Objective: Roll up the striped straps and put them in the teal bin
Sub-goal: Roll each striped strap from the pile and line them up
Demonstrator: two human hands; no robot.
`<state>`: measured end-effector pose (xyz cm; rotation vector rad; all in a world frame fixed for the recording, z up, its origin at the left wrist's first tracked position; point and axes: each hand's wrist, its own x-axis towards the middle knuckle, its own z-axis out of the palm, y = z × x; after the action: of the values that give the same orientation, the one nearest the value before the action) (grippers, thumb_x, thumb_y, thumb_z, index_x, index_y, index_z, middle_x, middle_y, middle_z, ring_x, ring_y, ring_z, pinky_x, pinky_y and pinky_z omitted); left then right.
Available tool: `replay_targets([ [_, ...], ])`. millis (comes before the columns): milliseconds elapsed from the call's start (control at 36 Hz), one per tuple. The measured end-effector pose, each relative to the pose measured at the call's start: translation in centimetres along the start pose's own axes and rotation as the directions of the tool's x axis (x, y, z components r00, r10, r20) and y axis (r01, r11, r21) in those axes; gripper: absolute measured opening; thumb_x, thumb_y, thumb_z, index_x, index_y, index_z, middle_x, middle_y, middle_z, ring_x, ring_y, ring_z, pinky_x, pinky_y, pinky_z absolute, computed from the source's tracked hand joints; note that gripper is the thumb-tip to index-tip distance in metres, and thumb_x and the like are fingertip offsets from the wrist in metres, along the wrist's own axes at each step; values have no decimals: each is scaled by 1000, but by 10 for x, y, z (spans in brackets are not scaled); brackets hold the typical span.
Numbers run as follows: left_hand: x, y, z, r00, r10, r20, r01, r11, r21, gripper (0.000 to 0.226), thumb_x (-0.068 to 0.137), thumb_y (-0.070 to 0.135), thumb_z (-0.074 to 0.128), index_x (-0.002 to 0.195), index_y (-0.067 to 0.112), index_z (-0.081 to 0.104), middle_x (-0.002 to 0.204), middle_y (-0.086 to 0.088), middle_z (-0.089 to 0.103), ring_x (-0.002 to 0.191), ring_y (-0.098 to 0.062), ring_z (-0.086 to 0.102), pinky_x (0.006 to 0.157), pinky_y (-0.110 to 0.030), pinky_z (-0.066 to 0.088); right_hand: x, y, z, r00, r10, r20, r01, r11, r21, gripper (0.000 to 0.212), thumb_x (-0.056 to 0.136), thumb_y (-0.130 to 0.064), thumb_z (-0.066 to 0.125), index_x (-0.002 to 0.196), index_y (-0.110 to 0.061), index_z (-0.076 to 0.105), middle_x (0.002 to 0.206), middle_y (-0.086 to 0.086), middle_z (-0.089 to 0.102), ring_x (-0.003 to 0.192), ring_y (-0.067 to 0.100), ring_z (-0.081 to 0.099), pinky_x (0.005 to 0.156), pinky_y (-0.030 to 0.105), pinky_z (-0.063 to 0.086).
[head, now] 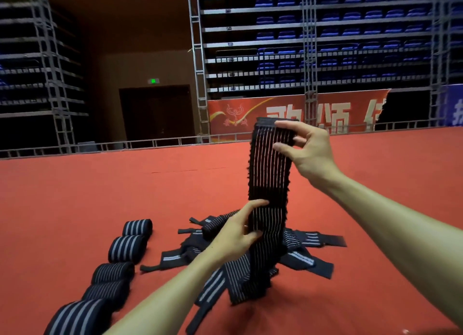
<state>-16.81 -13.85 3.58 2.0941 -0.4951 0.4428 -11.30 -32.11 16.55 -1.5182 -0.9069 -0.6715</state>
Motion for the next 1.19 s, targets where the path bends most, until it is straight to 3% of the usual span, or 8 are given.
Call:
replay_targets([
  [139, -4, -6, 25, 997, -64, 54, 65, 998, -21, 78, 87, -5, 59, 133, 56, 40, 118, -11, 67, 107, -30, 67, 95, -48, 55, 8, -10, -24, 999, -34, -20, 32, 997, -75, 47, 82, 2, 75, 124, -18, 65, 115, -7, 65, 93, -1, 64, 76, 6, 48],
  [278, -6, -4, 45, 989, -75, 126, 90, 989, -120, 75, 90, -2, 62, 132, 56, 40, 120, -12, 66, 80, -18, 63, 58, -26, 53, 15, 2, -51, 998, -1, -58, -9, 985, -170, 47, 81, -5, 79, 121, -28, 68, 122, -1, 68, 109, 21, 65, 95, 33, 54],
  [417, -10, -11, 62, 975, -143, 172, 165, 979, -118, 69, 91, -5, 60, 136, 44, 42, 122, -14, 63, 77, -11, 62, 55, -24, 53, -1, 20, -58, 997, 48, -67, -60, 979, -196, 46, 82, 3, 75, 124, -16, 66, 112, -5, 64, 88, 3, 58, 66, 2, 46],
  [583, -14, -47, 71, 946, -198, 257, 144, 966, 215, 76, 85, 8, 70, 143, 42, 35, 117, -3, 62, 98, -17, 61, 93, -23, 48, -28, 63, -53, 996, 82, -27, -86, 964, -251, 42, 82, 2, 76, 119, -16, 69, 112, -5, 66, 99, 7, 59, 77, -2, 40],
  [722, -1, -69, 59, 944, -243, 222, 176, 943, 282, 63, 87, 6, 70, 142, 25, 44, 113, -7, 65, 84, -11, 61, 83, -18, 48, -42, 92, -47, 994, 105, -18, -106, 966, -237, 41, 82, 3, 75, 114, -23, 68, 107, -5, 67, 86, 3, 59, 76, 2, 43],
  [889, 31, -94, 41, 953, -272, 133, 189, 877, 442, 31, 90, 15, 68, 121, 14, 63, 113, -4, 65, 88, -14, 60, 85, -24, 46, -52, 128, -43, 991, 133, -17, -134, 961, -241, 43, 81, 2, 77, 109, -30, 68, 102, -8, 70, 86, 17, 64, 82, 32, 53],
  [1028, 58, -114, 39, 962, -254, 104, 164, 836, 524, 30, 94, 22, 63, 123, 14, 63, 122, -8, 58, 115, -22, 56, 100, -28, 40, -61, 151, -48, 989, 146, -24, -147, 957, -248, 43, 81, 3, 77, 106, -31, 68, 101, -22, 67, 80, -8, 62, 79, 15, 50],
  [1194, 86, -134, 48, 915, -358, 186, 185, 782, 595, 38, 97, 24, 59, 135, 18, 53, 135, -10, 51, 128, -28, 48, 110, -36, 36, -78, 168, -55, 978, 208, -34, -210, 953, -220, 44, 81, 5, 75, 104, -31, 69, 100, -21, 68, 81, -10, 64, 78, 16, 54],
])
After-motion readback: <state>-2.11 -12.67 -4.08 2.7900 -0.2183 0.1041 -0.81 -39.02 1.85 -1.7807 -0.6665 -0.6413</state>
